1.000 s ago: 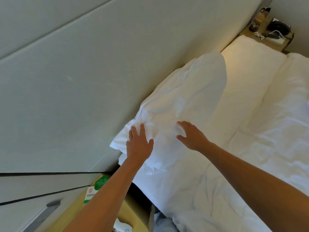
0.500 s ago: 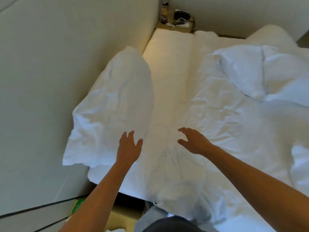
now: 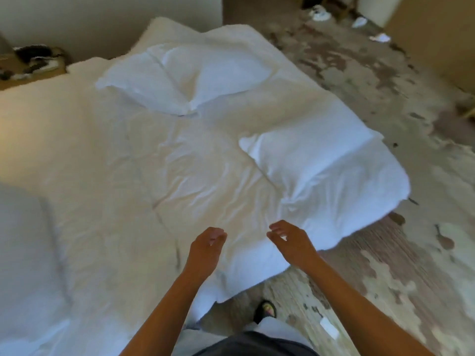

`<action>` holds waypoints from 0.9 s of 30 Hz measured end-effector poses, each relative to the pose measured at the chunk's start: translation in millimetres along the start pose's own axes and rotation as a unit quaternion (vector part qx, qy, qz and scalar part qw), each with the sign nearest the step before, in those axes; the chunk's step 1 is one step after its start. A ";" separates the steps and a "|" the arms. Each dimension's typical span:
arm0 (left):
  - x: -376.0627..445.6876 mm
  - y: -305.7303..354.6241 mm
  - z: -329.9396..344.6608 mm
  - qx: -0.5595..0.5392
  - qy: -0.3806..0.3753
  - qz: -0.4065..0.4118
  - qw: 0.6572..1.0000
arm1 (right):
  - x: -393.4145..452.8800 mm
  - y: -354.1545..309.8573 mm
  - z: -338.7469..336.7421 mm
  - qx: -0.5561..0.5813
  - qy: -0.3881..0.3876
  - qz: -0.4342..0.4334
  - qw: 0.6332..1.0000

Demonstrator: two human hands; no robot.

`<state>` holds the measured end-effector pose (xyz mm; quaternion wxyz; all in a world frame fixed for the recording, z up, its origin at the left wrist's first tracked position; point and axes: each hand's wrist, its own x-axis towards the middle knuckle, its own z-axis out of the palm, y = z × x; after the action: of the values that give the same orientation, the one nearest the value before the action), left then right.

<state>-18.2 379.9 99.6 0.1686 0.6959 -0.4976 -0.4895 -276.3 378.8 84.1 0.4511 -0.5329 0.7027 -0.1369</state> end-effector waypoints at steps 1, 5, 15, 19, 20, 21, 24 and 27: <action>1.5 19.2 25.5 -0.008 -0.023 0.001 1.000 | -8.8 26.1 -18.1 0.030 0.019 0.032 0.999; 4.6 87.2 110.8 -0.048 -0.089 -0.009 0.995 | -42.4 111.7 -74.9 0.098 0.082 0.120 0.984; 35.7 171.6 187.2 -0.036 -0.135 0.008 0.990 | -32.4 168.9 -156.2 0.135 0.125 0.182 0.966; 70.6 180.7 185.4 -0.027 -0.133 -0.013 0.991 | 26.2 150.5 -186.9 0.131 0.116 0.135 0.975; 81.6 183.9 184.0 -0.027 -0.132 -0.014 0.991 | 42.7 144.4 -195.0 0.129 0.114 0.123 0.977; 92.8 187.6 182.9 -0.025 -0.130 -0.013 0.991 | 59.4 138.0 -203.5 0.125 0.113 0.113 0.979; 126.4 200.7 181.0 -0.014 -0.112 -0.010 0.994 | 107.7 118.9 -229.6 0.113 0.116 0.098 0.982; 157.2 219.4 184.5 0.011 -0.093 -0.007 0.996 | 145.4 109.3 -254.5 0.113 0.106 0.093 0.984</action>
<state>-286.6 193.4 91.6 0.1106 0.6529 -0.5118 -0.5473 -546.8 221.7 80.9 0.4418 -0.3936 0.7730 -0.2288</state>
